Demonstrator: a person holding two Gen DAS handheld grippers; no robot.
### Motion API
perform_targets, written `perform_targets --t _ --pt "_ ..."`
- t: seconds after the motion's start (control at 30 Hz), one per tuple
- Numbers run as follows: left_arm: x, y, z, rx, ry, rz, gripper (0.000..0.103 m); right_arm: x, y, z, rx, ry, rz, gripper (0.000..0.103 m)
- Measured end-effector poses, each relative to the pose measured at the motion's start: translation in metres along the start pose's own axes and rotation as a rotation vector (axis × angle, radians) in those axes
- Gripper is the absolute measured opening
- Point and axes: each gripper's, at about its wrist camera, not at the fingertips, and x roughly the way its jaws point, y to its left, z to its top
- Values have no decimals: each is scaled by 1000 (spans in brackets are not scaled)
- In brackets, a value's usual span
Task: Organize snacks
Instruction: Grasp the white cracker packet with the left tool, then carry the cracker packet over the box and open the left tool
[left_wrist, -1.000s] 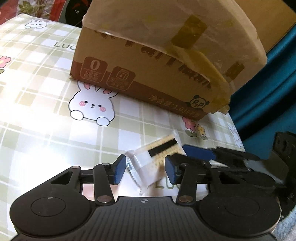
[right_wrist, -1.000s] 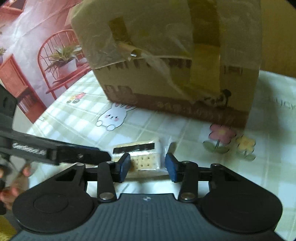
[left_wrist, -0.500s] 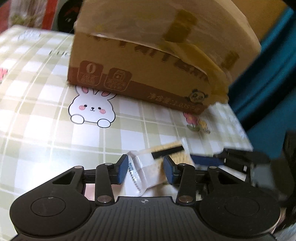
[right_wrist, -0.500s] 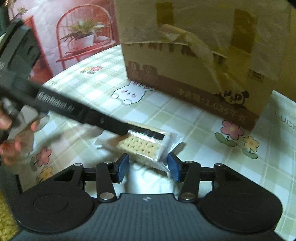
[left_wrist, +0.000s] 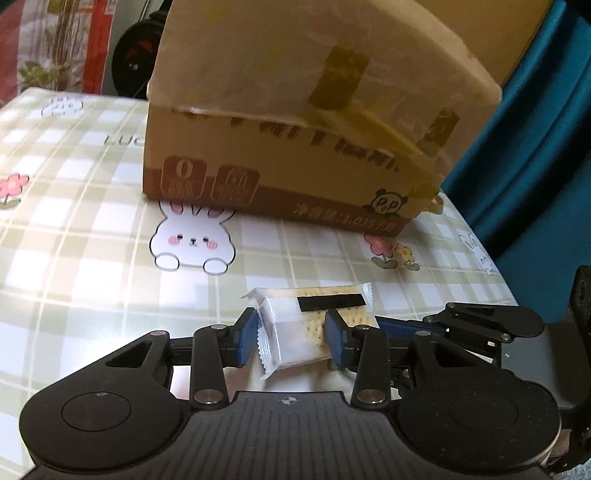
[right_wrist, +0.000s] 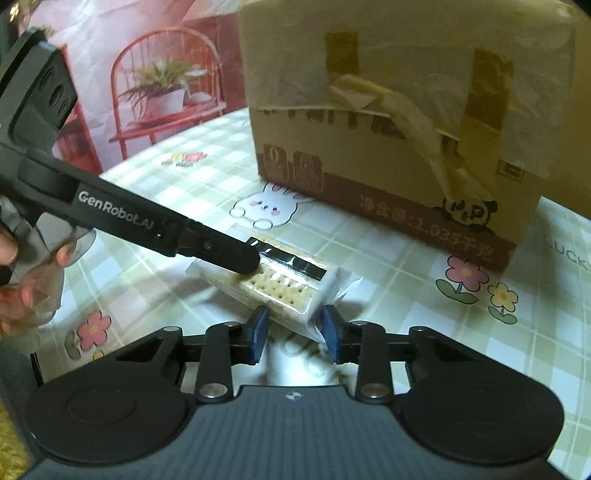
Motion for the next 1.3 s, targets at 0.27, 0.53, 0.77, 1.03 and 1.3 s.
perform_targets --t 0.27,0.53,0.77,1.03,1.3 --pt "-39 -17 22 55 -109 -13 42 -26 8 19 -32 -92 -50 34" --pt "-85 -45 79 138 -277 -60 41 -70 6 74 -119 -241 -124 34" --pt "-97 -67 148 214 -373 -62 41 -89 -12 138 -158 -330 -181 34" --pt "-52 -74 207 222 -312 -47 41 -57 -70 185 -61 -263 -171 34" --pt "-37 -60 212 242 -264 64 62 -41 -87 189 61 -189 -202 44"
